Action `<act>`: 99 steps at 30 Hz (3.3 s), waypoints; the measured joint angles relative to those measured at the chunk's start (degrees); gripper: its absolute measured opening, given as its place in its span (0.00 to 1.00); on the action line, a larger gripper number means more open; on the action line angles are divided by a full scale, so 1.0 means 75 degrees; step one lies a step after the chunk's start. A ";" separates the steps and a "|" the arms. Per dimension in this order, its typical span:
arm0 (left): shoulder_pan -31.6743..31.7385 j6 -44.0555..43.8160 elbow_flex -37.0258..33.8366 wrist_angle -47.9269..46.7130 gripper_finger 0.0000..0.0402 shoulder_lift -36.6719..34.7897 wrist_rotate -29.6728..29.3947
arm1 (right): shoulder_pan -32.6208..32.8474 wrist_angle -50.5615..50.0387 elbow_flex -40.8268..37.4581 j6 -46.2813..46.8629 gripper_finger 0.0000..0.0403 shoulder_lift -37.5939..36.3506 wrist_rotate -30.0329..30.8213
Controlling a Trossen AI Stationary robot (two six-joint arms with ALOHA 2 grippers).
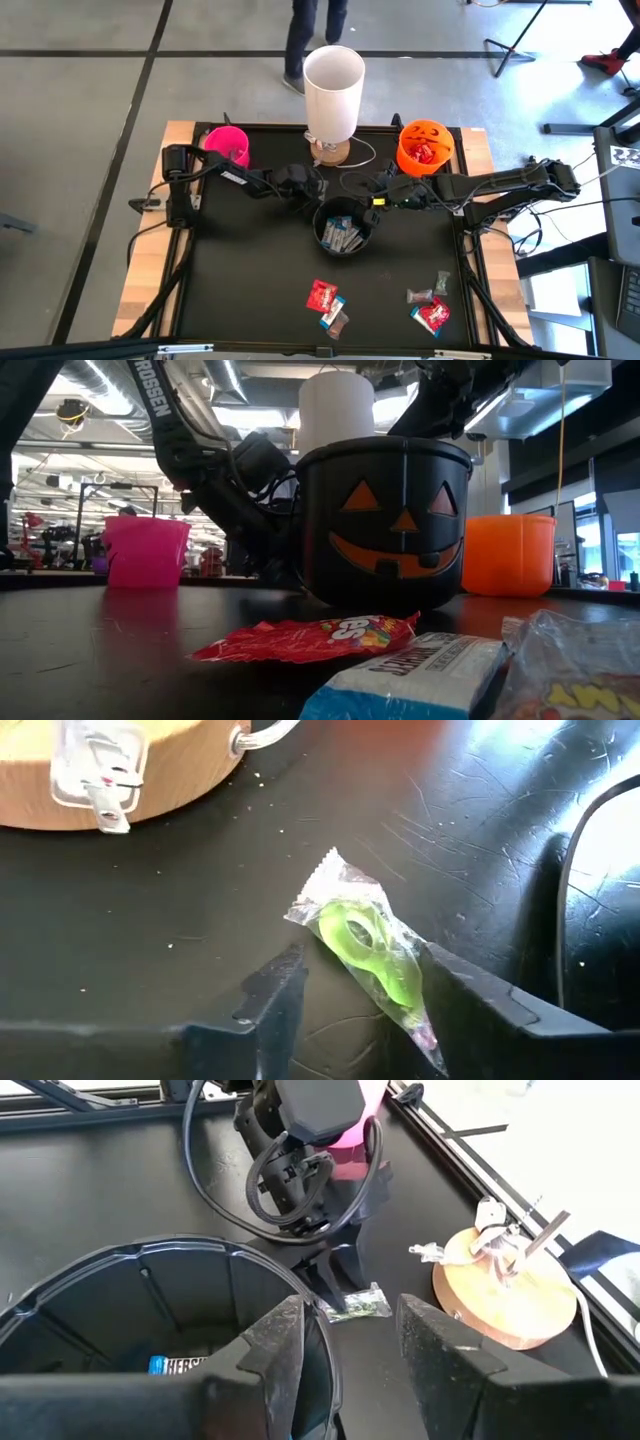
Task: Sort candy
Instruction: Put the green gummy into the pink bucket, then put the orange gummy into the pink bucket
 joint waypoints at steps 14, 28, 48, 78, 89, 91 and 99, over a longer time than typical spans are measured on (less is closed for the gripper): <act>-0.0102 -0.0398 -0.0026 -0.0100 0.09 -0.0123 0.0672 | 0.0000 -0.0125 0.0000 -0.0056 0.40 0.0000 0.0000; -0.0123 -0.0274 -0.0046 -0.2228 0.00 -0.2017 0.0015 | 0.0006 -0.0219 0.0000 -0.0258 0.40 0.0000 -0.0003; -0.0285 -0.0636 -0.0029 -0.7388 0.00 -0.6927 -0.3476 | 0.0009 -0.0189 0.0000 -0.0458 0.40 0.0000 -0.0009; 0.3722 0.0051 -0.0029 -0.9477 0.27 -0.8089 -0.3271 | 0.0009 0.0003 0.0000 -0.0638 0.40 0.0000 -0.0294; 0.3438 0.0595 -0.0032 -0.7114 0.36 -0.8377 0.0262 | 0.0015 0.0020 0.0000 -0.0783 0.40 -0.0293 -0.0368; 0.3146 0.0422 -0.0032 -0.6431 0.35 -0.8503 0.0891 | 0.0015 0.0018 0.0000 -0.0815 0.40 -0.0472 -0.0438; 0.1214 0.0166 -0.0029 -0.4792 0.35 -0.8546 0.1244 | 0.0211 0.0004 0.0000 -0.0672 0.40 -0.1335 -0.0744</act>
